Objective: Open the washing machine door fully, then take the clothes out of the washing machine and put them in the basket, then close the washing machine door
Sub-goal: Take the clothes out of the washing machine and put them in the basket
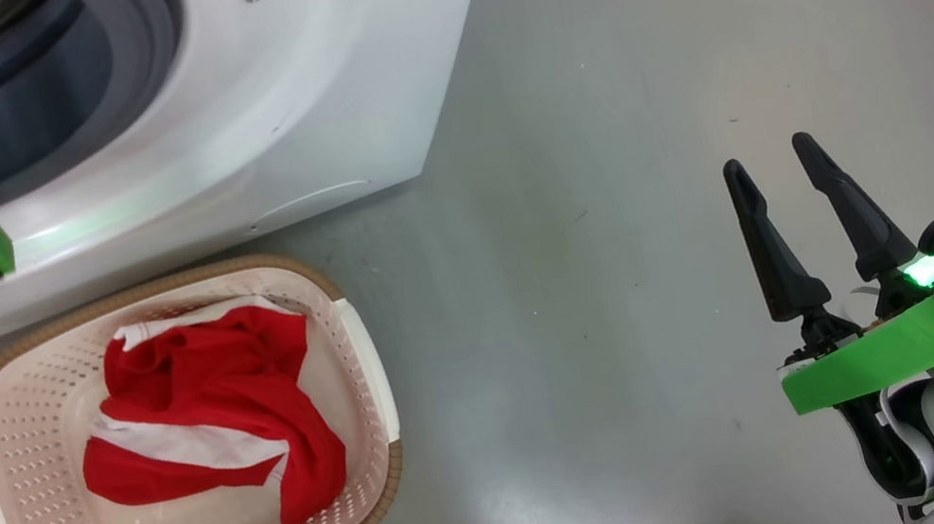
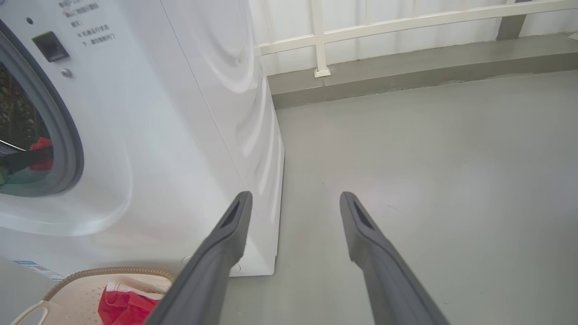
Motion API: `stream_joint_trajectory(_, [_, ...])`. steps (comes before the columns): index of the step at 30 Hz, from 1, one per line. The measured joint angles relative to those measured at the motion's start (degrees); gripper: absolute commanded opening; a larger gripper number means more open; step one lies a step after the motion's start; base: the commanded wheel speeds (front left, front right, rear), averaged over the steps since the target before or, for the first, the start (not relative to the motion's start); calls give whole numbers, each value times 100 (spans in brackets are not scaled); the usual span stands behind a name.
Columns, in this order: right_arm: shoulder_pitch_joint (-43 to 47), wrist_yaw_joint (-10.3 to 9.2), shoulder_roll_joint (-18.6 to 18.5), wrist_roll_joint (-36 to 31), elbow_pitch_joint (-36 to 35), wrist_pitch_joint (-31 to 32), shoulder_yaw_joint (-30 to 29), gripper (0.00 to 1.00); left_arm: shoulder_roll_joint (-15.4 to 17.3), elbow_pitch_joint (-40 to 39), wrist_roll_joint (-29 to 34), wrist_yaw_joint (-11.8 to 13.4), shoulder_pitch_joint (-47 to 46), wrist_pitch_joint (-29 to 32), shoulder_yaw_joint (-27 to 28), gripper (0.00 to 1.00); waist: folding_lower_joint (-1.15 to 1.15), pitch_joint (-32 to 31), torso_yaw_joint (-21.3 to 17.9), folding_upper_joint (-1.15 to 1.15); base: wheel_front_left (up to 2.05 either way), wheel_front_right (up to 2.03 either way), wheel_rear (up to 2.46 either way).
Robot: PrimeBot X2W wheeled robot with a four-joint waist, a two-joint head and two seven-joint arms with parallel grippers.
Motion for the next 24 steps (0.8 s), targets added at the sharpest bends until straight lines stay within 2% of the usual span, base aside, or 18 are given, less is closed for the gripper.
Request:
stream_joint_trajectory(8, [3,0,1,-20,7,0,-32,100,-94,-1152,-254,-2,434,-16,261,0,0,-199,143,0,0,0,0])
stream_joint_trajectory(18, [99,0,0,-134,44,0,-155,100,-488,-3215,-337,-82,1584,-23,820,0,0,-625,378,0,0,0,0])
stream_joint_trajectory(24, [315,0,1,-185,58,0,-199,100,-748,-4145,-286,-159,2104,-23,1066,0,0,-861,501,0,0,0,0])
